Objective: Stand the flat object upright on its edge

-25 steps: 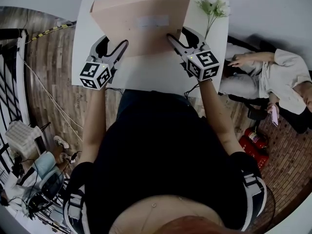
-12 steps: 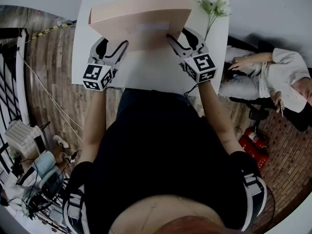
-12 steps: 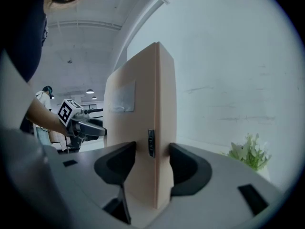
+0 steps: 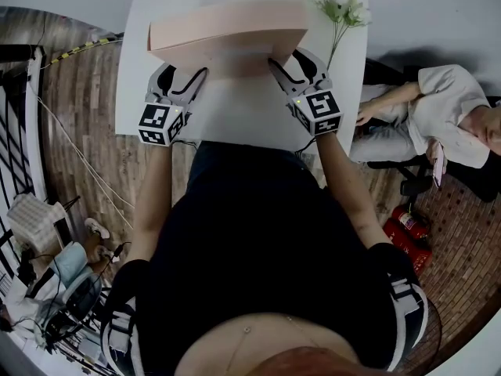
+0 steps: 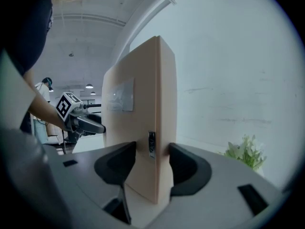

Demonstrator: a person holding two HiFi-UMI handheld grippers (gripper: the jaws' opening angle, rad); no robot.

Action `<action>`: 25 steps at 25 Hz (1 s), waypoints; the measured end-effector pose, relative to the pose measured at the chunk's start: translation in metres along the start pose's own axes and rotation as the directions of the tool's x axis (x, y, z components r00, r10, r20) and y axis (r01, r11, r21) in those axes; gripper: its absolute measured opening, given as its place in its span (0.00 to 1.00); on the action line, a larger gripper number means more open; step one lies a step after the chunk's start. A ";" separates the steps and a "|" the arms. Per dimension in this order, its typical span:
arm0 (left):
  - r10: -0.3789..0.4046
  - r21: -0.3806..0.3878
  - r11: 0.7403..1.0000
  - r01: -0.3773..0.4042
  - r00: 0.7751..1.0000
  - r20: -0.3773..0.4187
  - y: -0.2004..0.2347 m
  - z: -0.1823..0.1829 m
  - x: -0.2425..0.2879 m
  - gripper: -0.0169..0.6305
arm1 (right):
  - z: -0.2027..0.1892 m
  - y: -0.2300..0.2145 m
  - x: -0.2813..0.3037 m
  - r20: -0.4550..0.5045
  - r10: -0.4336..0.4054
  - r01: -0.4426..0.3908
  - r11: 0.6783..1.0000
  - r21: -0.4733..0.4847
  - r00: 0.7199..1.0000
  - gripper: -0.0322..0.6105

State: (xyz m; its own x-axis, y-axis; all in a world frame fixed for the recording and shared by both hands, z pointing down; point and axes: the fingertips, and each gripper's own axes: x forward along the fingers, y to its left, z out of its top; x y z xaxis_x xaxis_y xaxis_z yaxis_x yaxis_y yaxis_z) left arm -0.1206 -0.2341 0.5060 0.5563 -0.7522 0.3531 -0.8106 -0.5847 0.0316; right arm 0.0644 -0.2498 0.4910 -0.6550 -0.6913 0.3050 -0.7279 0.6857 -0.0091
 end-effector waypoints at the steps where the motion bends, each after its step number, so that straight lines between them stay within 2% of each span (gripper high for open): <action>1: 0.000 0.005 1.000 0.000 1.000 -0.001 -0.001 -0.001 0.000 0.47 | -0.002 0.000 0.000 -0.001 -0.003 0.003 1.000 -0.005 1.000 0.41; 25: 0.010 0.033 0.999 -0.011 1.000 0.013 -0.008 -0.007 0.001 0.47 | -0.010 0.000 -0.007 0.007 0.007 -0.007 0.999 -0.037 1.000 0.40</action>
State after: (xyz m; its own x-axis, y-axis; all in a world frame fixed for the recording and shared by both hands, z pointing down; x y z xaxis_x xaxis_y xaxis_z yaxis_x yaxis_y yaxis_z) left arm -0.1142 -0.2279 0.5131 0.5504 -0.7621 0.3410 -0.8101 -0.5862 -0.0027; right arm 0.0711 -0.2428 0.4987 -0.6616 -0.6879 0.2985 -0.7154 0.6983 0.0236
